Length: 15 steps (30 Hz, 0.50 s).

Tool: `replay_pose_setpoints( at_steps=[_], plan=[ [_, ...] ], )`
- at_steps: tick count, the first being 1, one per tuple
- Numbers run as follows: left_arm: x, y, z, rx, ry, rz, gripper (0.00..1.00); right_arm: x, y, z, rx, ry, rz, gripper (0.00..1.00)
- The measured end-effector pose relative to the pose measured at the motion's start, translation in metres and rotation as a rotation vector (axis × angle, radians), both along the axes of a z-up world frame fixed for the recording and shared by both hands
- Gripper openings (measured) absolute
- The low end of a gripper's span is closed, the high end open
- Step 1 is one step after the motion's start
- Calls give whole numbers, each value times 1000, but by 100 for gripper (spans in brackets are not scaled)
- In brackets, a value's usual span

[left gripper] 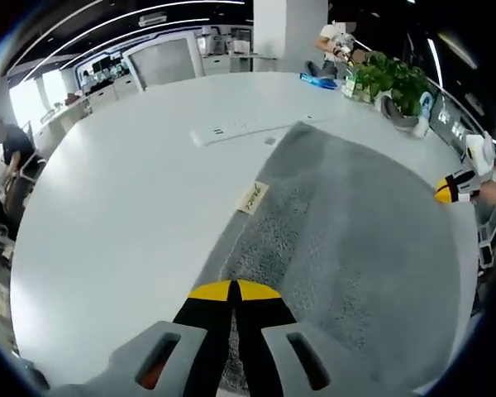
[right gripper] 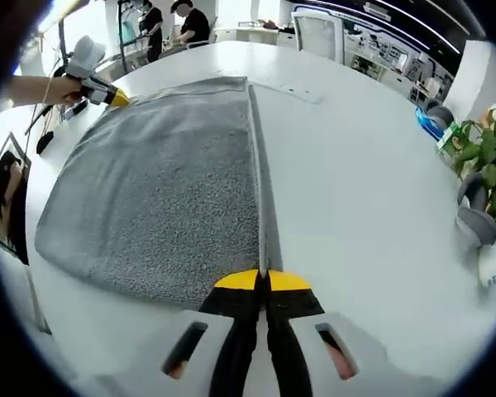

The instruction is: Fold the towel on the table until its edges align and the towel forms a compact rectangular stack.

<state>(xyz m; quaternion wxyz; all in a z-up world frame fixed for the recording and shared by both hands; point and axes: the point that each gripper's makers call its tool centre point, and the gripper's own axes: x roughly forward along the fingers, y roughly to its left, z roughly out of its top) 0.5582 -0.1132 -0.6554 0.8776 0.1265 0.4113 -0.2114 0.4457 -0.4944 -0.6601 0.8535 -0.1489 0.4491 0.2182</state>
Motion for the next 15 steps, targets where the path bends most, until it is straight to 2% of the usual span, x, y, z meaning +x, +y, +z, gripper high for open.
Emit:
replay_pose_setpoints(
  at_steps=[3, 15],
  plan=[
    [4, -6, 1, 20, -2, -33, 1, -9, 1, -1, -4, -4, -5, 0],
    [25, -24, 1, 2, 4, -60, 1, -41, 2, -1, 18, -1, -48, 0]
  ],
)
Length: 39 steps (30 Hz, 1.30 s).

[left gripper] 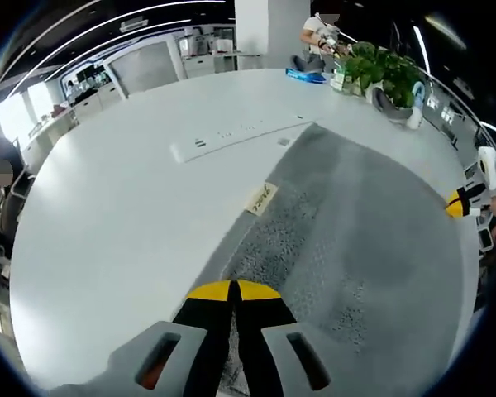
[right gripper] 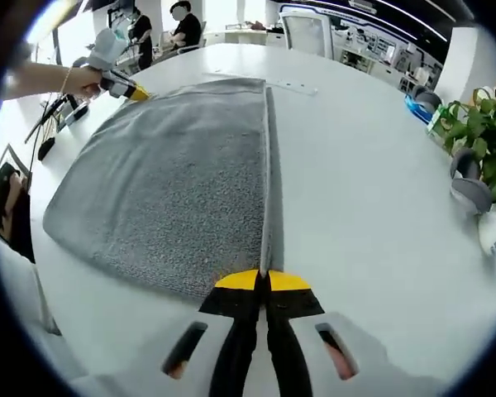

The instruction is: Fold the towel on the table until its edges align and the towel forms a compact rectangular stack.

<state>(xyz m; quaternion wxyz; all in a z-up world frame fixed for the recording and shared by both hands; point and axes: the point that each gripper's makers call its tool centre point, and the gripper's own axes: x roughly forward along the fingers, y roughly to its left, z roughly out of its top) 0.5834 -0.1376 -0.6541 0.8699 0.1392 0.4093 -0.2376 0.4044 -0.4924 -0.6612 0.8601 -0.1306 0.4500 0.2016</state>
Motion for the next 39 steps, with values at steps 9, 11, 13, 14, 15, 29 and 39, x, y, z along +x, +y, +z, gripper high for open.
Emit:
replay_pose_setpoints(
  at_steps=[9, 11, 13, 14, 15, 29, 39],
  plan=[
    [10, -15, 0, 7, 3, -38, 1, -27, 6, 0, 39, -1, -51, 0],
    [12, -17, 0, 9, 2, -45, 1, -32, 7, 0, 40, -1, -52, 0],
    [14, -21, 0, 13, 2, -56, 1, -36, 8, 0, 42, 2, -53, 0],
    [15, -22, 0, 12, 2, -59, 1, -38, 9, 0, 42, 4, -53, 0],
    [16, -23, 0, 8, 3, -64, 1, -41, 10, 0, 43, 6, -53, 0],
    [33, -49, 0, 4, 2, -113, 1, -64, 18, -1, 54, 19, -72, 0],
    [40, -59, -1, -2, 8, -138, 1, -81, 25, -2, 67, 45, -75, 0]
  ],
)
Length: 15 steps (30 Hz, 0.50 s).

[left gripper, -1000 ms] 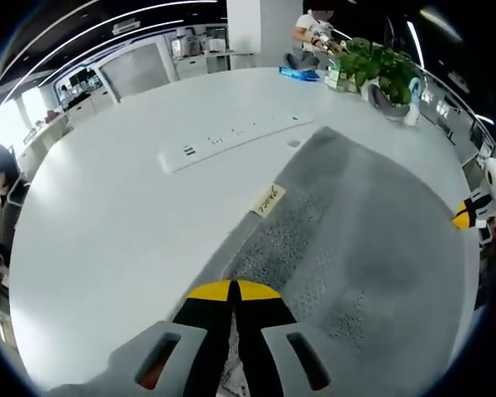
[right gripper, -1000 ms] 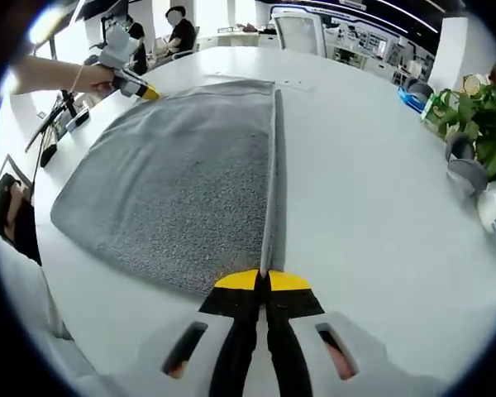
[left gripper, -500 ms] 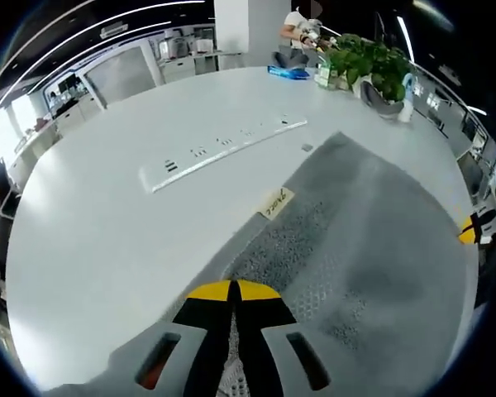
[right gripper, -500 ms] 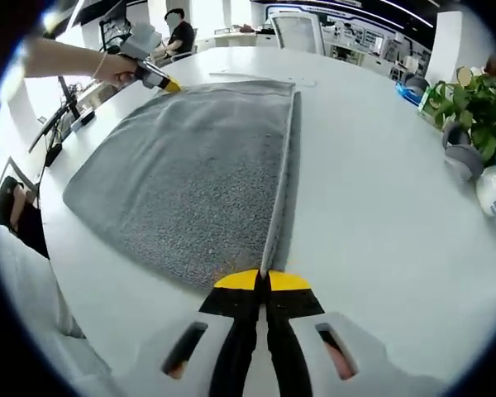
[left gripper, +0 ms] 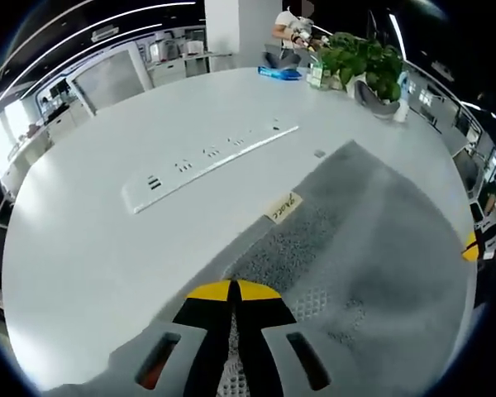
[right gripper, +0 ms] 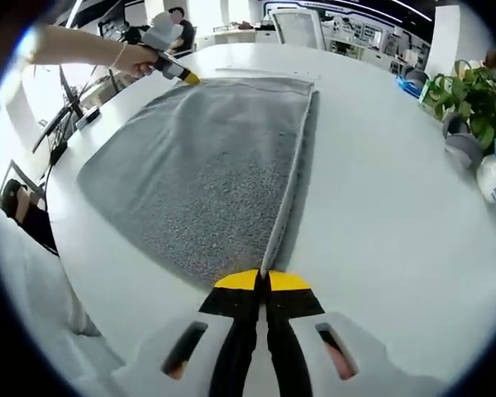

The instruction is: Fold the towel on the table until its edges align and the towel forms a compact rectangular stack.

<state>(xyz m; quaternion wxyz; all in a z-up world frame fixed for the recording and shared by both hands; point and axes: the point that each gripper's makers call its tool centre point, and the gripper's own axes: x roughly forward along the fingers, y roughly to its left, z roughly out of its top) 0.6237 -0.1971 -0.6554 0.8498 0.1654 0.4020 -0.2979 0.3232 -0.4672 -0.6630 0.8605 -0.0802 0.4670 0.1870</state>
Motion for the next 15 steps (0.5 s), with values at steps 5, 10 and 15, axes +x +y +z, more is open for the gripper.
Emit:
replay_pose_setpoints(
  at_steps=[5, 10, 15],
  plan=[
    [2, -3, 0, -2, -4, -3, 1, -6, 3, -1, -1, 10, 10, 0],
    [0, -5, 1, 20, 5, 8, 1, -4, 3, -1, 10, 39, 11, 0],
    [-2, -4, 9, 37, -53, -6, 1, -3, 3, 1, 53, 64, -12, 1]
  ],
)
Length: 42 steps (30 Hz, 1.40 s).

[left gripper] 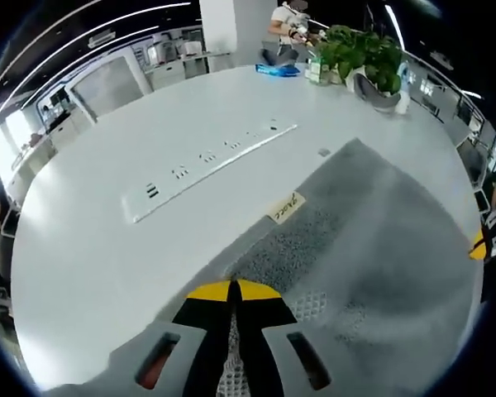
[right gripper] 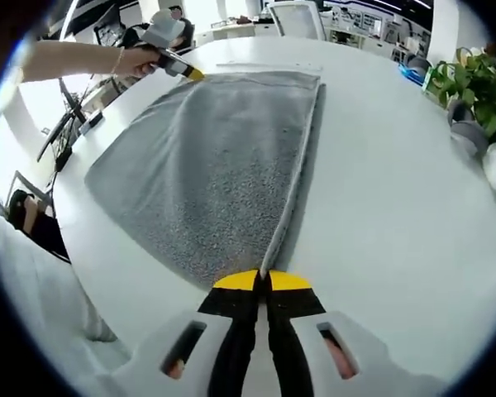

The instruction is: Fold the towel on the table until its edges align and the towel forms a compact rectangular stack.

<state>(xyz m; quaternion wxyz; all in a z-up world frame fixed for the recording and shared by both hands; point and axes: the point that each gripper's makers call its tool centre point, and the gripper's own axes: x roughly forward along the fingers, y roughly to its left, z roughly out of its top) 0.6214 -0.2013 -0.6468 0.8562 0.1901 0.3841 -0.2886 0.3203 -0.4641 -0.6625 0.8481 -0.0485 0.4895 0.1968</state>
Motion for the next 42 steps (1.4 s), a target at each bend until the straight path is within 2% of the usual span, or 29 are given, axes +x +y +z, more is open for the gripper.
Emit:
replay_pose_setpoints(
  at_steps=[1, 2, 6, 8, 12, 17, 21, 24, 27, 29, 31, 37, 40, 42],
  plan=[
    [1, -4, 5, -49, -16, 0, 2, 0, 0, 0, 1, -2, 6, 1],
    [-2, -7, 10, -105, -3, 6, 3, 0, -1, 2, -6, -10, 14, 2],
    [-7, -2, 30, -148, -34, 0, 8, 6, -3, 12, -21, -59, 36, 15],
    [-17, 0, 44, -205, -40, 5, 10, 9, -3, 21, 3, -80, 38, 15],
    [-49, 11, 65, -214, -69, -25, 15, 18, -2, 38, 5, -134, 70, 17],
    [-95, 26, 80, -259, -94, 1, 17, 30, 10, 52, 3, -184, 142, 19],
    [-134, 31, 79, -273, -74, 11, 19, 31, 28, 55, 15, -184, 216, 19],
    [-170, 25, 80, -329, -52, 13, 19, 26, 37, 52, 22, -177, 262, 19],
    [-202, 21, 79, -330, -57, -9, 19, 18, 40, 47, 20, -156, 301, 19],
    [-224, 14, 77, -341, -40, -39, 19, 12, 41, 45, 32, -145, 316, 18],
    [-242, 12, 72, -311, -36, -78, 19, 6, 42, 42, 29, -133, 336, 18],
    [-270, 6, 60, -336, -2, -78, 21, -9, 41, 33, 21, -102, 385, 22],
    [-285, 1, 47, -344, 45, -88, 23, -20, 37, 20, 0, -49, 426, 23],
    [-295, -3, 40, -360, 85, -93, 24, -24, 33, 16, -18, -44, 442, 25]
  ],
)
